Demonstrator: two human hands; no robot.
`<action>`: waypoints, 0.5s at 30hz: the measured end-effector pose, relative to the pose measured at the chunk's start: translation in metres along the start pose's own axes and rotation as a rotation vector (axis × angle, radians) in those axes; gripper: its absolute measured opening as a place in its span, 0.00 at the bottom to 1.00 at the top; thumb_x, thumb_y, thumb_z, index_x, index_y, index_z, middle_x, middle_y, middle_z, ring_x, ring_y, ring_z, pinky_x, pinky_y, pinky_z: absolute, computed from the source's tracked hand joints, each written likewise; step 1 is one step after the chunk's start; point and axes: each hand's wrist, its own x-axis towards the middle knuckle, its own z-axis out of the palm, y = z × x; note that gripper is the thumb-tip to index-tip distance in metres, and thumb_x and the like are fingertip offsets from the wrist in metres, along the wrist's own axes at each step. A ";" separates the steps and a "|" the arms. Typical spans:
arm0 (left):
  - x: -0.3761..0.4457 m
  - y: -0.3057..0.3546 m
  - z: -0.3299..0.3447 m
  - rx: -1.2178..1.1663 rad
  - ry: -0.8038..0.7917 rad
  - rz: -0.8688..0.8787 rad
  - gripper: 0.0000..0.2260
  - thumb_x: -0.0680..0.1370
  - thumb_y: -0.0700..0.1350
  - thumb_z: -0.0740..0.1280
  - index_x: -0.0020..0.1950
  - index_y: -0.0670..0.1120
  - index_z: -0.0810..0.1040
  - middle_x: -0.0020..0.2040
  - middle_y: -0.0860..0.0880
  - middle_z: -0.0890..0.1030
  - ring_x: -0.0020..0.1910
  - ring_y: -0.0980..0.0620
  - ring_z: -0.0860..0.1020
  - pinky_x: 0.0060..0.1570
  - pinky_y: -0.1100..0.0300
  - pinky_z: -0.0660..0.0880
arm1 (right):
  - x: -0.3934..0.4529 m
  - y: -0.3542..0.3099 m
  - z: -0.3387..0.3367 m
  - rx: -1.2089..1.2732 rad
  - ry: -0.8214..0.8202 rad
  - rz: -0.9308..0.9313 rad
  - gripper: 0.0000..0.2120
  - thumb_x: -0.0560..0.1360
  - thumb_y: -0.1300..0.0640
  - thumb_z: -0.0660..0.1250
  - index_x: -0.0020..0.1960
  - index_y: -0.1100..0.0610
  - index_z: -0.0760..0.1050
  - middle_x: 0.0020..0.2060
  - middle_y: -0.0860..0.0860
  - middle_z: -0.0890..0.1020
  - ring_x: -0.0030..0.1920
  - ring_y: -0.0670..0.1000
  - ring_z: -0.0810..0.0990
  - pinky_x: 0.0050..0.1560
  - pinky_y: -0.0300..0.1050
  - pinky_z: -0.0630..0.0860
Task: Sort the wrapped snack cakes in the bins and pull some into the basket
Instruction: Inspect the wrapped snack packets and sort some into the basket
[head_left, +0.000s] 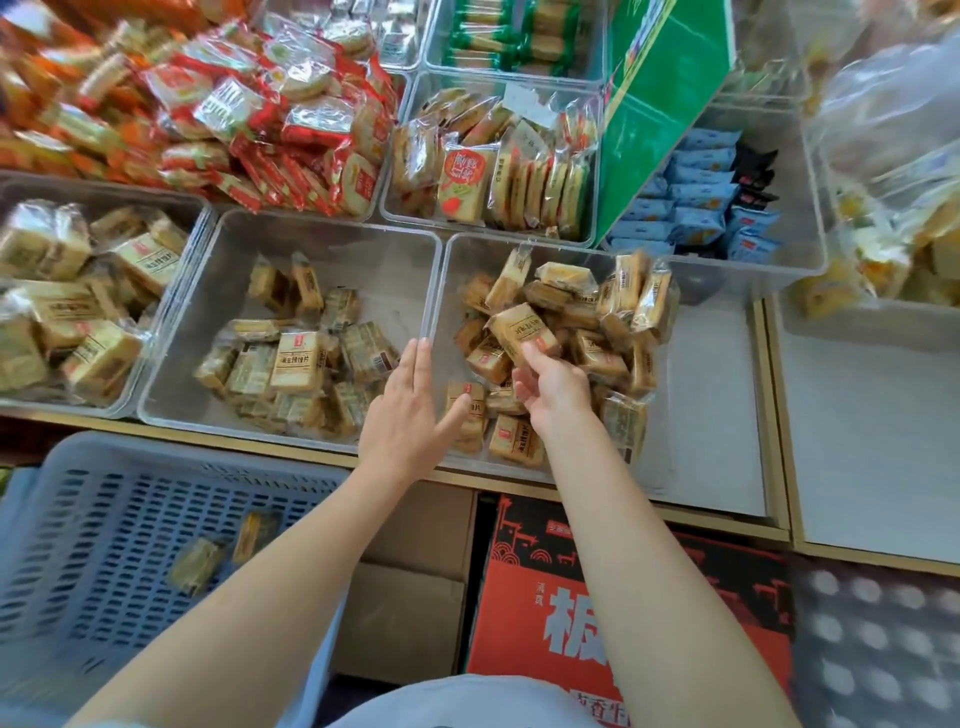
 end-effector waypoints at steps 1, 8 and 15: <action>0.000 -0.001 0.000 -0.019 -0.006 0.001 0.40 0.80 0.70 0.48 0.85 0.48 0.42 0.85 0.49 0.45 0.83 0.51 0.51 0.72 0.49 0.67 | -0.004 0.002 -0.003 -0.073 -0.036 -0.029 0.21 0.76 0.60 0.75 0.66 0.60 0.73 0.57 0.57 0.82 0.46 0.51 0.82 0.39 0.42 0.78; 0.002 -0.003 -0.014 -0.468 0.005 -0.052 0.32 0.79 0.70 0.59 0.80 0.60 0.62 0.84 0.51 0.51 0.82 0.49 0.50 0.75 0.42 0.59 | -0.029 0.004 -0.019 -0.397 -0.375 -0.160 0.13 0.78 0.63 0.71 0.62 0.58 0.78 0.56 0.58 0.84 0.57 0.56 0.84 0.56 0.50 0.81; 0.020 0.001 -0.017 -0.687 0.021 -0.145 0.15 0.77 0.56 0.73 0.50 0.44 0.83 0.75 0.48 0.64 0.73 0.56 0.61 0.72 0.57 0.57 | -0.022 -0.008 -0.003 -0.447 -0.433 -0.213 0.16 0.80 0.62 0.69 0.67 0.59 0.76 0.58 0.58 0.83 0.58 0.56 0.84 0.59 0.52 0.82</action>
